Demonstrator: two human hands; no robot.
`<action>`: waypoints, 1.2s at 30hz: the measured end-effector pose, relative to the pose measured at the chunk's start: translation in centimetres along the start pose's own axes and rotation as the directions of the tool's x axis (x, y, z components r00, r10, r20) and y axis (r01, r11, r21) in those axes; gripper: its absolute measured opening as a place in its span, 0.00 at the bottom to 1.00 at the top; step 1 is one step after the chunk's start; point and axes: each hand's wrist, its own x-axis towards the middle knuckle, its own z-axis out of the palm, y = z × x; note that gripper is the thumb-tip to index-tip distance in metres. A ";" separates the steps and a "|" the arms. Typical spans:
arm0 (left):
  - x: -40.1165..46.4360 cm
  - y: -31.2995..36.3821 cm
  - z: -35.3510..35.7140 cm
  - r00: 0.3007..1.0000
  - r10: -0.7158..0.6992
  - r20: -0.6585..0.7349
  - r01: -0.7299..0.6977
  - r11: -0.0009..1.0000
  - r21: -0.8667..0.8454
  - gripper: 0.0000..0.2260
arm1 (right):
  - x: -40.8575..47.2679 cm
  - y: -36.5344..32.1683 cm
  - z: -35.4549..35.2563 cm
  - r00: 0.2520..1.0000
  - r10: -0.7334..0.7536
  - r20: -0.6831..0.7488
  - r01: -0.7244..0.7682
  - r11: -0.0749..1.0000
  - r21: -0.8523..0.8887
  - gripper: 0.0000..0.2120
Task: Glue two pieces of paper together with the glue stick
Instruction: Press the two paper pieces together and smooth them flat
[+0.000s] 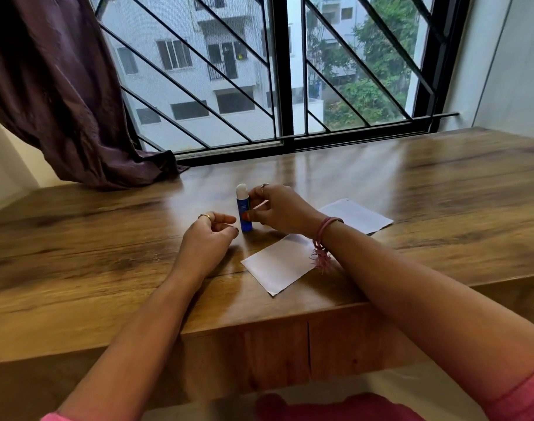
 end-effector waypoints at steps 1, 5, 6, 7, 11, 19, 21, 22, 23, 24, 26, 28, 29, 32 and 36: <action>0.0 0.0 0.0 1.000 0.001 0.002 -0.001 1.000 0.000 0.06 | 0.0 0.0 0.0 1.000 0.002 -0.002 -0.002 1.000 0.001 0.17; -0.2 0.1 0.0 1.000 0.005 0.021 -0.005 1.000 0.008 0.07 | 0.1 0.0 0.2 1.000 0.016 0.008 -0.016 1.000 0.021 0.17; -0.2 0.2 0.0 1.000 0.006 0.024 -0.007 1.000 0.009 0.07 | 0.1 0.1 0.2 1.000 0.017 0.009 -0.017 1.000 0.025 0.17; -0.2 0.2 0.0 1.000 0.008 0.025 -0.008 1.000 0.009 0.07 | 0.1 0.0 0.2 1.000 0.019 0.008 -0.019 0.999 0.028 0.17; -0.2 0.2 0.1 1.000 0.005 0.021 -0.005 1.000 0.000 0.07 | 0.0 0.0 0.1 1.000 0.027 0.000 -0.027 0.999 0.034 0.16; -0.2 0.1 0.1 1.000 0.011 0.023 -0.011 1.000 -0.003 0.06 | -0.2 -0.2 0.0 0.999 0.047 0.016 -0.049 0.995 0.087 0.17; -0.2 0.1 0.1 1.000 0.012 0.022 -0.012 1.000 -0.005 0.06 | -0.3 -0.2 -0.1 0.999 0.052 -0.015 -0.050 0.993 0.106 0.18; -0.2 0.0 0.1 1.000 0.012 0.021 -0.012 1.000 -0.007 0.06 | -0.4 -0.2 -0.3 0.998 0.057 -0.038 -0.052 0.993 0.109 0.19; -0.2 0.0 0.1 1.000 0.012 0.020 -0.012 1.000 -0.009 0.06 | -0.5 -0.1 -0.5 0.996 0.063 -0.059 -0.056 0.992 0.112 0.20; -0.2 0.0 0.0 1.000 0.010 0.020 -0.010 1.000 -0.010 0.05 | -0.6 -0.1 -0.7 0.995 0.070 -0.077 -0.060 0.991 0.117 0.20; -0.2 0.0 0.0 1.000 0.008 0.023 -0.008 1.000 -0.008 0.05 | -0.8 0.0 -1.3 0.991 0.078 -0.108 -0.064 0.989 0.132 0.20; -0.2 0.0 0.1 1.000 0.008 0.024 -0.008 1.000 0.000 0.05 | -1.1 0.2 -2.2 0.988 0.085 -0.130 -0.065 0.987 0.150 0.19; -0.2 0.0 0.1 1.000 0.009 0.022 -0.009 1.000 0.004 0.05 | -1.2 0.3 -2.7 0.986 0.091 -0.141 -0.069 0.985 0.156 0.19; -0.2 0.1 0.1 1.000 0.019 0.017 -0.020 1.000 0.020 0.05 | -1.9 1.2 -4.4 0.977 0.120 -0.174 -0.096 0.985 0.142 0.18; -0.4 0.3 0.1 0.999 0.020 0.050 -0.022 0.999 0.030 0.04 | -3.3 3.3 -7.2 0.968 0.188 -0.166 -0.178 0.981 0.072 0.17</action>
